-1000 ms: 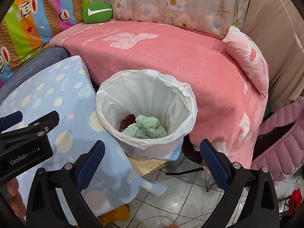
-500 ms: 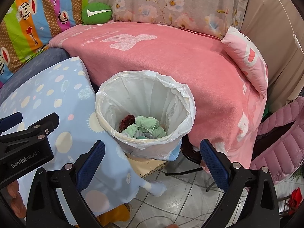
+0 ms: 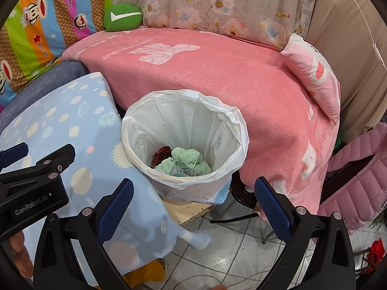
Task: Collect trash
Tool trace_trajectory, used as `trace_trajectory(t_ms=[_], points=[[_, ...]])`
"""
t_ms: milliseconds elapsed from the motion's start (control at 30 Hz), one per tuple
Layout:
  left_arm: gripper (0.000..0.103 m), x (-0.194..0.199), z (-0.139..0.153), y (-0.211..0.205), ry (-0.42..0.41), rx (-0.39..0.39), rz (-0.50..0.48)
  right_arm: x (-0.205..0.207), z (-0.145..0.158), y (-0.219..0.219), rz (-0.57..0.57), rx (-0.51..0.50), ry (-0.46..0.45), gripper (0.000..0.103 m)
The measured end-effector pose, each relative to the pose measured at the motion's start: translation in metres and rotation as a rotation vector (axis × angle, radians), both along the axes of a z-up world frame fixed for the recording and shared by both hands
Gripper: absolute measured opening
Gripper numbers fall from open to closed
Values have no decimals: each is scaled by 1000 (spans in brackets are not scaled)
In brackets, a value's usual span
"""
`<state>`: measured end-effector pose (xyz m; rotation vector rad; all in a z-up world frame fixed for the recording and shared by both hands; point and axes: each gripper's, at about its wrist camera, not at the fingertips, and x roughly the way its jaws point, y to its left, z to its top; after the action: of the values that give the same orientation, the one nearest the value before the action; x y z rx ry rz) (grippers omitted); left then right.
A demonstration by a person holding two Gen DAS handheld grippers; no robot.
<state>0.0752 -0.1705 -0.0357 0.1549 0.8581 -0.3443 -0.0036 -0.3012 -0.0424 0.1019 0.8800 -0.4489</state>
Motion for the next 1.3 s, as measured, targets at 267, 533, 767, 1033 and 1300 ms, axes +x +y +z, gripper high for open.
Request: trace_trajectory(t_ms=[267, 533, 767, 1033, 1300], points=[[94, 0, 1, 1, -2, 4, -5, -1, -1, 0, -2, 0, -1, 96], [94, 0, 0, 2, -1, 6, -6, -1, 1, -1, -3, 0, -1, 96], [94, 0, -3, 2, -5, 11, -11, 0, 0, 0, -3, -1, 0, 96], [94, -2, -5, 0, -11, 12, -12, -3, 0, -3, -10, 0, 1, 96], [94, -1, -5, -1, -2, -2, -24, -4, -1, -4, -11, 1, 1, 96]])
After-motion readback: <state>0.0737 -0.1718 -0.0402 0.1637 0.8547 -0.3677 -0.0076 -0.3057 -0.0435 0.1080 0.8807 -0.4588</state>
